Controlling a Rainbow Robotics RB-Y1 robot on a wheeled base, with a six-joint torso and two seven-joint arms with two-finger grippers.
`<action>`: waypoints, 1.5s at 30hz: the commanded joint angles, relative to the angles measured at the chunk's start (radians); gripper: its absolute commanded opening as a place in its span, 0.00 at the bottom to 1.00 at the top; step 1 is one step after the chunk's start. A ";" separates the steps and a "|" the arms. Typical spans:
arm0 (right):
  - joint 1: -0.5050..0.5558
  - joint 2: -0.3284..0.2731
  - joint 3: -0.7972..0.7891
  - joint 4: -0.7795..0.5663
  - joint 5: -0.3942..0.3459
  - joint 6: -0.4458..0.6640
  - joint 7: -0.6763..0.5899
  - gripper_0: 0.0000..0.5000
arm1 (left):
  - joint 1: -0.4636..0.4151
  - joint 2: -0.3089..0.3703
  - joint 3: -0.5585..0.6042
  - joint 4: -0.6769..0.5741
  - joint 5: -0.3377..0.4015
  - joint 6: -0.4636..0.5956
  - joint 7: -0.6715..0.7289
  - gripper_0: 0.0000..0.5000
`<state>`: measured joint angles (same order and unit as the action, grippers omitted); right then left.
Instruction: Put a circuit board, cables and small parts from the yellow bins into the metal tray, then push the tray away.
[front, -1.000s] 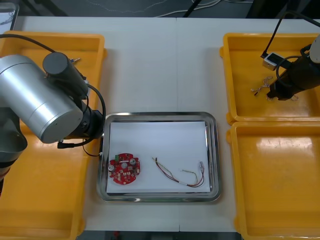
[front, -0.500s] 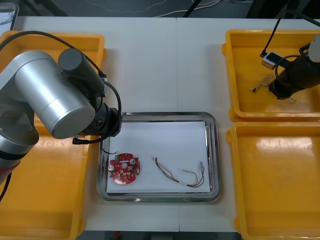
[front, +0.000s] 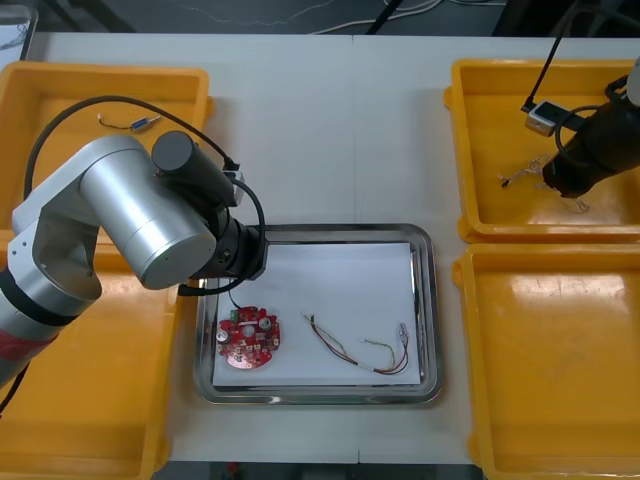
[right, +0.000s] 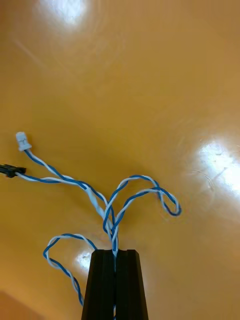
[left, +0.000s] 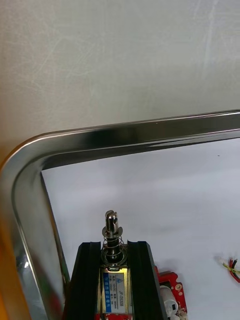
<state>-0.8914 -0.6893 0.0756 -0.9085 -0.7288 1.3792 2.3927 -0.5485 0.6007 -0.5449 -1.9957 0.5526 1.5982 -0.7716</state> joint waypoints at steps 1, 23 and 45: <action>-0.041 -0.001 -0.068 -0.055 0.011 0.041 -0.030 0.00 | -0.038 0.011 -0.037 0.023 -0.003 -0.063 0.008 0.00; -0.041 -0.006 -0.232 -0.372 0.085 0.443 -0.106 0.00 | -0.036 0.004 -0.092 0.118 -0.068 -0.156 -0.015 0.00; 0.077 0.001 -0.261 -0.721 0.074 0.541 -0.561 0.00 | -0.034 -0.001 -0.090 0.115 -0.076 -0.173 0.011 1.00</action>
<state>-0.8498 -0.6893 -0.1498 -1.5482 -0.6494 1.9159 1.8862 -0.5494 0.6006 -0.6184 -1.8706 0.4911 1.4360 -0.7717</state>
